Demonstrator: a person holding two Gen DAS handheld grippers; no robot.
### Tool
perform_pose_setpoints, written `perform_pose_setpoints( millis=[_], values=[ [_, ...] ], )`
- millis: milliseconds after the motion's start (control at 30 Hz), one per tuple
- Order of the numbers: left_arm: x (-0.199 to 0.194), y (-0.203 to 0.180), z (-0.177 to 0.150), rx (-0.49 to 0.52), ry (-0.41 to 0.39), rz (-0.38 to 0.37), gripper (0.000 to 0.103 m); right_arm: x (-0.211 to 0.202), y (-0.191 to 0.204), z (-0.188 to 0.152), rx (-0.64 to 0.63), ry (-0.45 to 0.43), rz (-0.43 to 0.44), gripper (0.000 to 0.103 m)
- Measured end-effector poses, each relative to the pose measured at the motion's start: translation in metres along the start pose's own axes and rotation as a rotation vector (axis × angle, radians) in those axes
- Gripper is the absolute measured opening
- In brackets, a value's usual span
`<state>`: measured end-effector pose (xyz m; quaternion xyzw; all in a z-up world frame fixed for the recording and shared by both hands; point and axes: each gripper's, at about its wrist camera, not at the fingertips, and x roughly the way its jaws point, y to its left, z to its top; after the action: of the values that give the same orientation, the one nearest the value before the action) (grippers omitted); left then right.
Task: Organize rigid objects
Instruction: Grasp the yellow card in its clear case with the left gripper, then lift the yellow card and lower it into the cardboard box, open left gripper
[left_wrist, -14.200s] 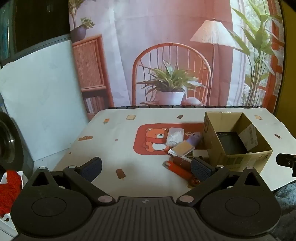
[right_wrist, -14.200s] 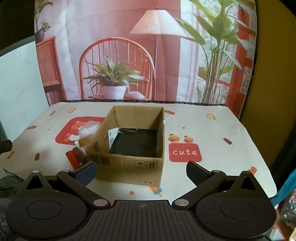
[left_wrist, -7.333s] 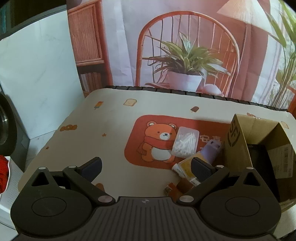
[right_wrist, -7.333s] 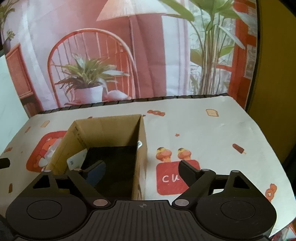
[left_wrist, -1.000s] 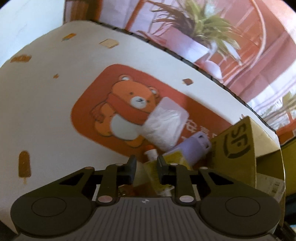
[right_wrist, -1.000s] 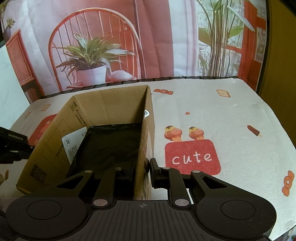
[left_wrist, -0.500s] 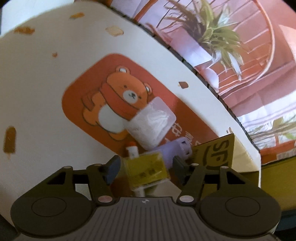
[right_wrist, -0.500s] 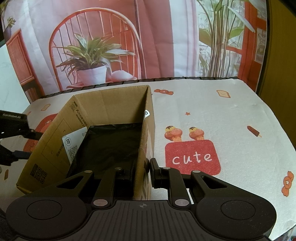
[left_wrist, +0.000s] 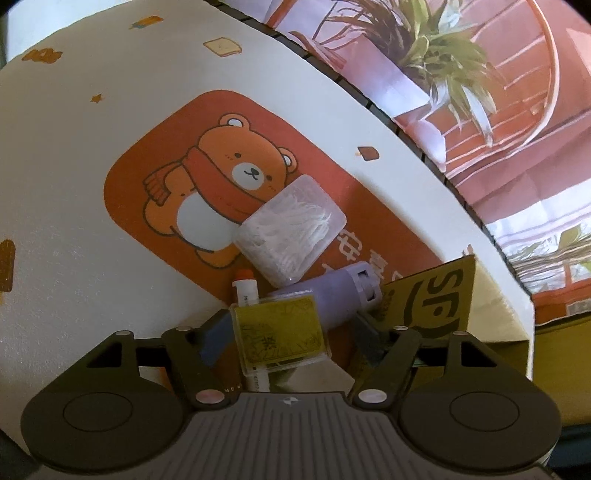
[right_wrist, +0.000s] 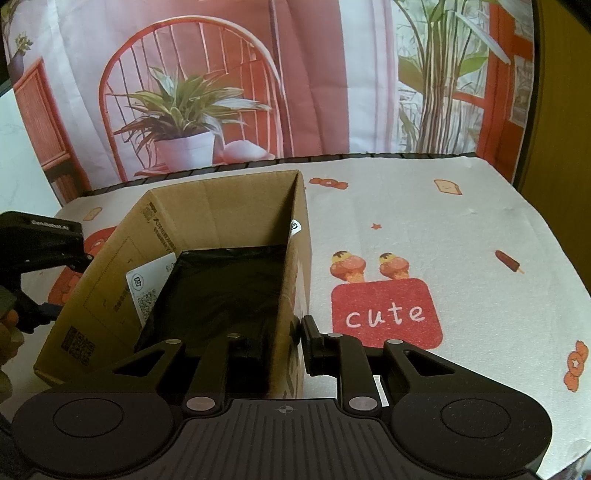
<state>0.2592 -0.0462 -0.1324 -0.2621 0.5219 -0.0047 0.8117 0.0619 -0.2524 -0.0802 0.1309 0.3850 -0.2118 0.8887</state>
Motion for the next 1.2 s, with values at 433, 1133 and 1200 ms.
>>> perform_pose_setpoints(
  millis=[433, 1133, 1200],
  values=[
    [0.008, -0.01, -0.006, 0.122, -0.017, 0.079, 0.068, 0.0, 0.001, 0.0, 0.0, 0.0, 0.0, 0.02],
    [-0.06, -0.01, -0.016, 0.25, -0.188, -0.036, 0.062, 0.0, 0.002, 0.001, -0.003, 0.001, -0.001, 0.02],
    [-0.07, -0.021, -0.017, 0.302, -0.221, -0.059, 0.062, 0.0, 0.003, 0.001, -0.006, 0.002, -0.002, 0.02]
  ],
)
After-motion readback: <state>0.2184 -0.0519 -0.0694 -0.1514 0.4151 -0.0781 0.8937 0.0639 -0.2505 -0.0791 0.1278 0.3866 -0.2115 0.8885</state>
